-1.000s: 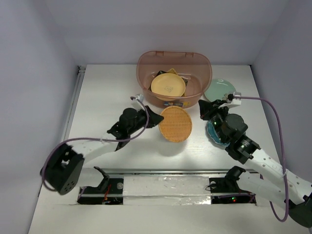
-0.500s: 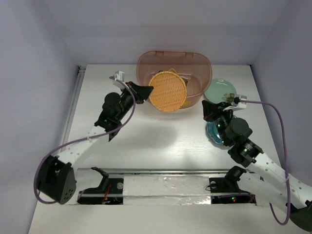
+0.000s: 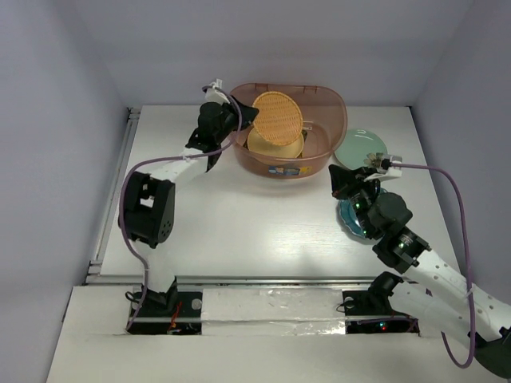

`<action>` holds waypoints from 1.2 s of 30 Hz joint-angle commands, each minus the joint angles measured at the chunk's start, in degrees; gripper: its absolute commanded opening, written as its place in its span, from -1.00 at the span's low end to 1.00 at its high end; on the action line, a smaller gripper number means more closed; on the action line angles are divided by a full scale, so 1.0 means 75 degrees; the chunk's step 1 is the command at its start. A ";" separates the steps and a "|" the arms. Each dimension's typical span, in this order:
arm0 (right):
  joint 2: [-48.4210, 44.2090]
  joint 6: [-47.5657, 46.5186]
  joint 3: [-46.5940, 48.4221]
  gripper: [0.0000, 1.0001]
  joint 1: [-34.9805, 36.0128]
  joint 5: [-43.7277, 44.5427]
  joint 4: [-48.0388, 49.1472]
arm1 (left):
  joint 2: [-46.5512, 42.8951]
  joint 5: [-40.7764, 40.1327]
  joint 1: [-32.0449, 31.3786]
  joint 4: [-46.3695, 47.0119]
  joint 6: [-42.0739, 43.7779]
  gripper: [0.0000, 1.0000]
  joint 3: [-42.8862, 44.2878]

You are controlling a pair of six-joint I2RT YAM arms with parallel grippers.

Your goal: Place the plates into the plastic bin on the countertop

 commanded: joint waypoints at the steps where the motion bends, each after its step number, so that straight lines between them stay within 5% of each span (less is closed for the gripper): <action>1: -0.0058 0.0064 0.0079 -0.91 -0.0046 -0.0022 0.0378 | 0.0371 0.0088 -0.0020 -0.0254 0.0276 -1.00 0.1100; 6: -0.0023 0.0041 0.0103 -0.91 -0.0046 -0.0034 0.0367 | 0.1053 -0.0066 -0.0020 -0.0878 0.0639 -1.00 0.1654; 14: -0.0023 -0.0006 0.0114 -0.91 -0.0046 0.0072 0.0296 | 0.1429 -0.0686 -0.0020 -0.2061 0.1483 -0.32 0.2182; 20: -0.0047 -0.0006 0.0091 -0.92 -0.0046 0.0095 0.0331 | 0.0318 -0.1553 -0.0347 -0.1594 0.2173 0.10 0.1316; 24: -0.0058 0.0017 0.0079 -0.92 -0.0046 0.0107 0.0355 | -0.0573 -0.2537 -0.1037 -0.1406 0.2875 0.17 0.0741; 28: -0.0210 0.0041 0.0021 -0.94 -0.0046 0.0270 0.0320 | -0.1335 -0.2950 -0.1917 -0.1067 0.3125 -0.02 -0.0287; 30: -0.0503 0.0064 -0.0038 -0.96 -0.0046 0.0480 0.0308 | -0.1477 -0.2727 -0.2349 -0.0949 0.3008 -0.48 -0.0664; 31: -0.0666 0.0064 -0.0119 -0.97 -0.0046 0.0551 0.0308 | -0.1570 -0.2575 -0.2491 -0.0844 0.2775 -0.99 -0.1061; 36: -0.2035 0.0111 -0.0506 -1.00 -0.0046 0.1067 0.0401 | -0.1455 -0.1674 -0.3333 -0.0655 0.2176 -1.00 -0.1849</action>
